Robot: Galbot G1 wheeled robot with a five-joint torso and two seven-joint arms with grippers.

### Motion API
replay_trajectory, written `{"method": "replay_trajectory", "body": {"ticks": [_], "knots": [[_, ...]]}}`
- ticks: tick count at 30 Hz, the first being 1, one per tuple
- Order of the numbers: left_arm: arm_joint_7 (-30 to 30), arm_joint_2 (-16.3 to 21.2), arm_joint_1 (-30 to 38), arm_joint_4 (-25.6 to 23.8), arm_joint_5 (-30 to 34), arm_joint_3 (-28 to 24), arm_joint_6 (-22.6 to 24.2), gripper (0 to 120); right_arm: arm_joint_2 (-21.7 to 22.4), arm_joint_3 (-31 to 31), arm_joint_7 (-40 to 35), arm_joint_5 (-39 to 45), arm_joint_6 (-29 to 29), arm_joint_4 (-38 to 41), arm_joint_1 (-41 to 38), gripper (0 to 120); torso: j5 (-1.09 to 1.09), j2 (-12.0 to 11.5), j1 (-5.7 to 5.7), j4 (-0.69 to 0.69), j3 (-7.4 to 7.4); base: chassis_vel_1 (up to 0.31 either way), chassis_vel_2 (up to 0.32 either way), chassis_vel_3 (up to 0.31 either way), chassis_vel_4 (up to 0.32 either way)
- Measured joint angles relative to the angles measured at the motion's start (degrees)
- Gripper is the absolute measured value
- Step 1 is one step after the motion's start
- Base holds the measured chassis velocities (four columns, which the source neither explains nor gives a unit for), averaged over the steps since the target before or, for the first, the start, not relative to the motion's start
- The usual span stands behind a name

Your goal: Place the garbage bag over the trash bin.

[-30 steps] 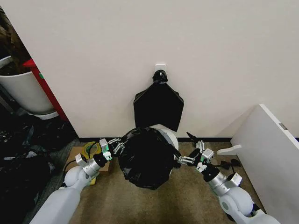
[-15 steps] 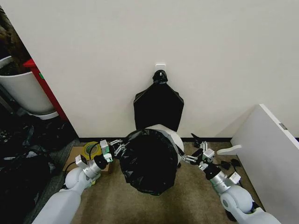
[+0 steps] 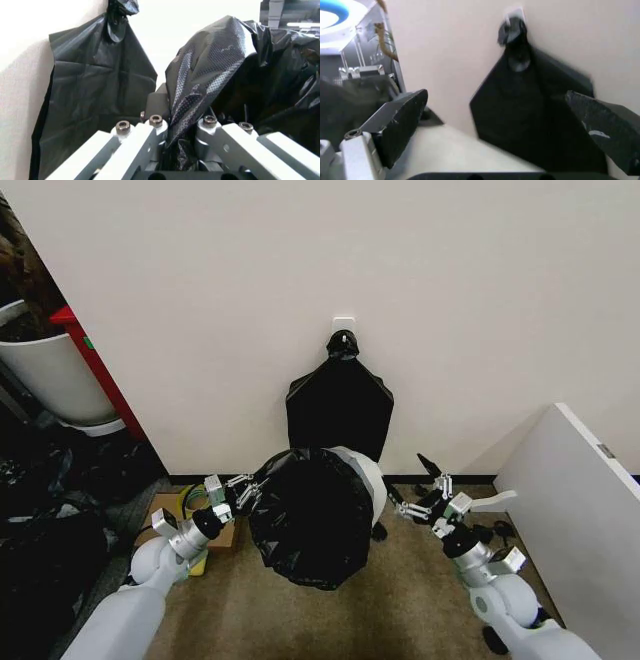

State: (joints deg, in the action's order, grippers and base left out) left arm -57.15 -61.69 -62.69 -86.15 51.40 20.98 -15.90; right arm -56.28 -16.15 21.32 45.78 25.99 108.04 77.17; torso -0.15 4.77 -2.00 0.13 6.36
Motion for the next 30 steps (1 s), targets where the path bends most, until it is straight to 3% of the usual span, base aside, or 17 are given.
{"method": "replay_trajectory", "body": {"ticks": [2, 4, 6, 10, 18, 27, 29, 30], "knots": [[0.0, 0.0, 0.0, -0.1, -0.1, 0.0, -0.1, 4, 0.4, 0.1, -1.2, 1.6, -2.8, 1.5, 0.6, 100, 0.00, 0.0, 0.00, 0.00, 0.00, 0.000, 0.000, 0.000, 0.000], [0.1, 0.2, -0.2, -0.4, -0.4, 0.2, -0.6, 4, 2.1, 0.3, -8.5, 8.0, -14.6, 8.2, 2.5, 100, -0.01, 0.0, 0.00, 0.01, 0.00, 0.000, 0.000, 0.000, 0.000], [0.1, 0.4, -0.5, -0.6, -0.5, 0.4, -0.8, 4, 2.6, 0.3, -12.5, 10.6, -20.5, 11.1, 2.6, 100, 0.00, 0.0, 0.00, 0.00, 0.00, 0.000, 0.000, 0.000, 0.000], [0.1, 0.7, -0.8, -0.7, -0.6, 0.7, -1.3, 4, 2.6, 0.6, -14.9, 13.7, -25.4, 13.3, 1.9, 100, 0.00, 0.0, 0.00, 0.00, 0.00, 0.000, 0.000, 0.000, 0.000], [0.2, 1.4, -0.4, 0.1, -0.6, 0.9, -2.1, 4, 2.5, 0.6, -11.1, 15.7, -27.2, 12.7, 1.5, 79, 0.01, 0.0, 0.00, 0.00, 0.00, 0.000, 0.000, 0.000, 0.000], [0.3, 0.9, 1.5, 1.0, -0.7, -0.2, -2.2, 4, 2.7, 0.2, -2.3, 14.3, -27.6, 10.2, 1.7, 41, 0.01, 0.0, 0.00, 0.01, 0.01, 0.000, 0.000, 0.000, 0.000], [0.3, 0.9, 1.6, 1.0, -0.7, -0.3, -2.2, 4, 2.7, 0.2, -2.1, 14.2, -27.6, 10.1, 1.7, 39, 0.01, 0.0, 0.00, 0.00, 0.00, 0.000, 0.000, 0.000, 0.000], [0.3, 0.8, 1.8, 1.1, -0.7, -0.4, -2.2, 4, 2.7, 0.2, -1.7, 14.0, -27.5, 9.9, 1.5, 31, 0.01, 0.0, 0.00, 0.00, 0.00, 0.000, 0.000, 0.000, 0.000]]}}
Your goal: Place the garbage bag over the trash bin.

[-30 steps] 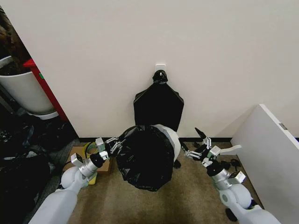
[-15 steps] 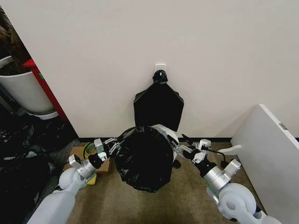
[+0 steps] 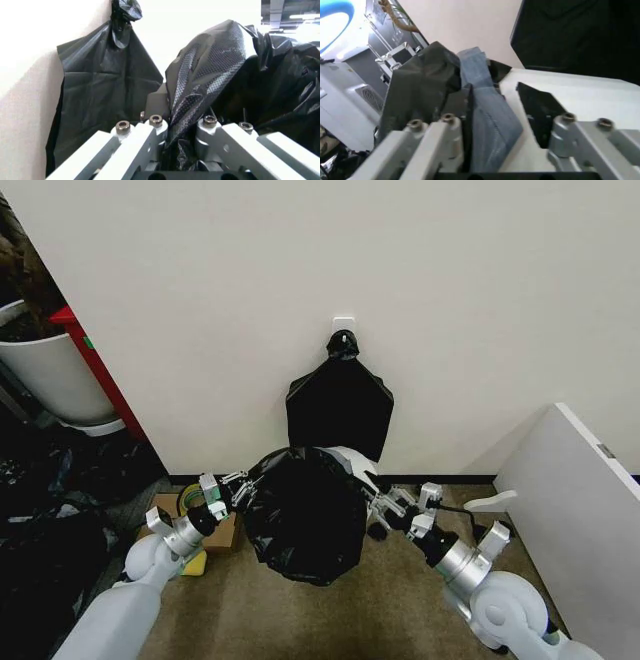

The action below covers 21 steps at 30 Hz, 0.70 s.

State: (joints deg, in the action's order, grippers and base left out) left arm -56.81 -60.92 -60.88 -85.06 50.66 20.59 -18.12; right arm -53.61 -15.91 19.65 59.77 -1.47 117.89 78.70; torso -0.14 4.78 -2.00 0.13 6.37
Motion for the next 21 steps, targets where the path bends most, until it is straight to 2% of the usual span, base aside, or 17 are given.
{"method": "replay_trajectory", "body": {"ticks": [3, 6, 7, 8, 10, 15, 21], "knots": [[0.0, -0.1, 0.1, 0.1, 0.0, -0.1, 0.0, 4, 0.0, 0.0, 0.4, 0.0, 0.2, -0.1, -0.1, 26, 0.00, 0.0, 0.00, 0.00, 0.00, 0.000, 0.000, 0.000, 0.000], [0.2, -0.3, 0.3, 0.4, -0.1, -0.1, -0.2, 4, 0.1, 0.0, 2.5, 0.0, 1.5, -0.8, -0.4, 11, 0.00, 0.0, 0.00, 0.00, 0.00, 0.000, 0.000, 0.000, 0.000], [0.2, -0.3, 0.3, 0.4, -0.1, -0.1, -0.2, 4, 0.1, 0.0, 2.5, 0.0, 1.5, -0.8, -0.4, 11, 0.00, 0.0, 0.00, 0.00, 0.00, 0.000, 0.000, 0.000, 0.000], [0.4, -0.4, 0.3, 0.4, -0.1, -0.1, -0.3, 4, 0.1, 0.0, 3.3, -0.2, 2.2, -1.2, -0.5, 4, 0.00, 0.0, 0.00, 0.00, 0.00, 0.000, 0.000, 0.000, 0.000], [0.7, -0.6, 0.3, 0.4, -0.2, -0.1, -0.3, 4, 0.1, -0.1, 4.2, -0.9, 3.0, -1.8, -0.7, 0, 0.00, 0.0, 0.00, 0.00, 0.00, 0.000, 0.000, 0.000, 0.000], [1.0, -0.8, 0.3, 0.1, -0.1, -0.1, -0.3, 4, 0.2, -0.7, 8.7, -5.1, 6.4, -4.9, -1.3, 0, 0.00, 0.0, 0.00, 0.00, 0.00, 0.000, 0.000, 0.000, 0.000], [0.9, -0.8, 0.1, -0.5, 0.4, 0.1, 0.0, 4, -0.2, -0.8, 7.9, -8.3, 10.5, -7.1, -2.1, 0, 0.00, 0.0, 0.00, 0.00, 0.00, 0.000, 0.000, 0.000, 0.000]]}}
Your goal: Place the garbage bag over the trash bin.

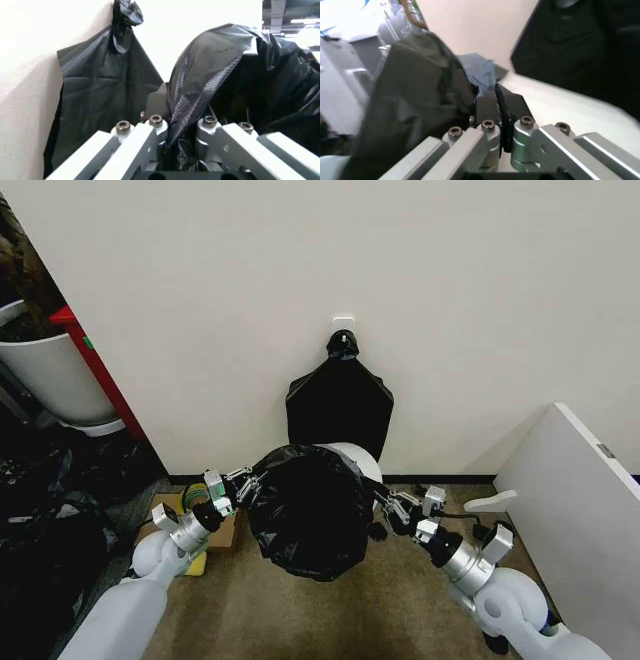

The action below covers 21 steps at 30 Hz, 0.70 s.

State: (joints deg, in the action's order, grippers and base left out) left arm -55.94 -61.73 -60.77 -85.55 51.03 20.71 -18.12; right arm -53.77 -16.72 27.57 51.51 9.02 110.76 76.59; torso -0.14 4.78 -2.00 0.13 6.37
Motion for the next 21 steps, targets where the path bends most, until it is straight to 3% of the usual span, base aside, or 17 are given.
{"method": "replay_trajectory", "body": {"ticks": [2, 6, 8, 14, 16, 21], "knots": [[-0.4, 0.0, -0.1, -0.8, 0.9, 0.2, 1.2, 4, -1.0, 0.6, -0.1, -3.3, 5.6, -3.5, -1.3, 0, 0.01, 0.0, 0.00, 0.00, 0.00, 0.000, 0.000, 0.000, 0.000], [-0.5, 0.1, -0.1, -1.3, 1.5, 0.2, 2.3, 4, -2.1, 0.7, 2.1, -5.3, 10.3, -6.8, -2.4, 0, 0.00, 0.0, 0.00, 0.00, 0.00, 0.000, 0.000, 0.000, 0.000], [0.2, 0.2, -0.2, -2.1, 2.7, 0.2, 3.6, 4, -3.5, 0.7, 6.7, -6.8, 16.0, -10.3, -3.6, 0, 0.01, 0.0, 0.00, 0.00, 0.00, 0.000, 0.000, 0.000, 0.000], [2.0, 0.1, -0.1, -2.8, 3.7, 0.3, 4.9, 4, -5.2, 0.7, 9.3, -10.0, 22.4, -13.3, -4.9, 0, 0.00, 0.0, 0.00, 0.00, 0.00, 0.000, 0.000, 0.000, 0.000], [2.2, 0.0, -0.1, -2.9, 3.7, 0.4, 5.1, 4, -5.4, 0.6, 8.9, -10.7, 23.1, -13.5, -5.1, 0, 0.00, 0.0, 0.00, 0.00, 0.00, 0.000, 0.000, 0.000, 0.000], [2.5, 0.1, -0.6, -3.0, 3.4, 0.8, 5.8, 4, -6.5, 0.4, -0.4, -16.7, 25.2, -14.4, -6.2, 0, 0.00, 0.0, 0.00, 0.00, 0.00, 0.000, 0.000, 0.000, 0.000]]}}
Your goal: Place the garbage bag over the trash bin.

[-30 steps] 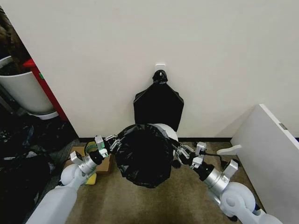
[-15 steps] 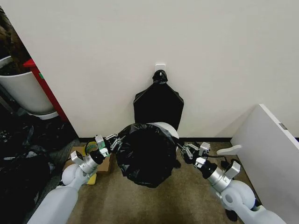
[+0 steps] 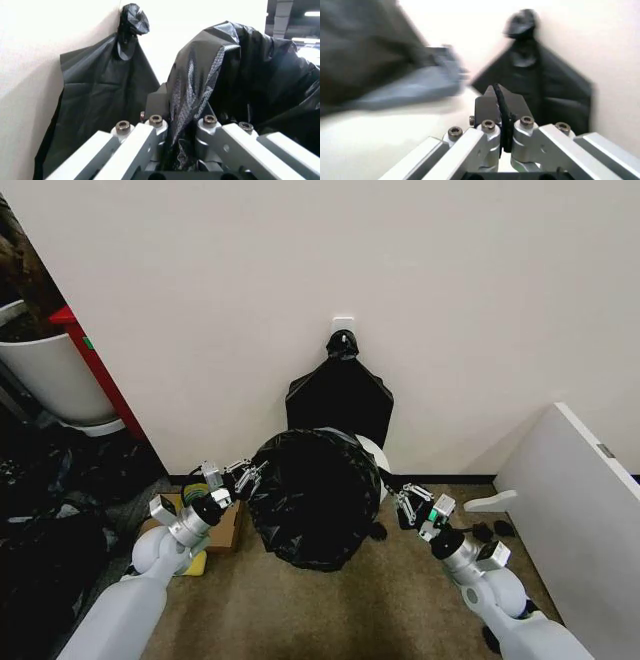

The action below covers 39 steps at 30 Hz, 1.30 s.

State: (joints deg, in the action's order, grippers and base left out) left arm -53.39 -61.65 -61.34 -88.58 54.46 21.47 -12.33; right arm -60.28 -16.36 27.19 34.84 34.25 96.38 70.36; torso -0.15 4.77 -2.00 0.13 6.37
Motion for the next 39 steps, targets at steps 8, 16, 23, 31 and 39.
{"method": "replay_trajectory", "body": {"ticks": [8, 16, 23, 31, 39], "knots": [[8.7, -0.1, -2.2, -0.9, -2.7, -0.6, 0.1, 4, -0.7, 0.3, -12.3, 2.7, -2.2, 4.4, 1.6, 18, 0.00, 0.0, 0.00, 0.00, 0.00, 0.000, 0.000, 0.000, 0.000], [28.0, -1.0, -6.2, -4.8, -3.4, -3.2, 3.9, 4, -3.9, 0.3, -23.9, -5.3, -3.0, 11.2, 4.6, 46, 0.00, 0.0, 0.00, 0.00, 0.00, 0.000, 0.000, 0.000, 0.000], [40.6, -2.7, -7.1, -7.4, -6.0, -4.3, 14.7, 4, -6.8, 0.1, -23.8, -19.1, 0.7, 12.3, 6.3, 69, 0.00, 0.0, 0.00, 0.00, 0.00, 0.000, 0.000, 0.000, 0.000], [50.4, -4.7, -7.9, -8.9, -5.7, -5.3, 25.0, 4, -8.8, 0.1, -24.8, -25.7, 1.6, 12.2, 7.0, 97, 0.01, 0.0, 0.00, 0.00, 0.00, 0.000, 0.000, 0.000, 0.000], [54.1, -7.2, -9.5, -9.6, -3.5, -5.8, 28.4, 4, -9.1, 0.2, -25.1, -26.0, 1.6, 10.6, 6.6, 100, 0.00, 0.0, 0.00, 0.00, 0.00, 0.000, 0.000, 0.000, 0.000]]}}
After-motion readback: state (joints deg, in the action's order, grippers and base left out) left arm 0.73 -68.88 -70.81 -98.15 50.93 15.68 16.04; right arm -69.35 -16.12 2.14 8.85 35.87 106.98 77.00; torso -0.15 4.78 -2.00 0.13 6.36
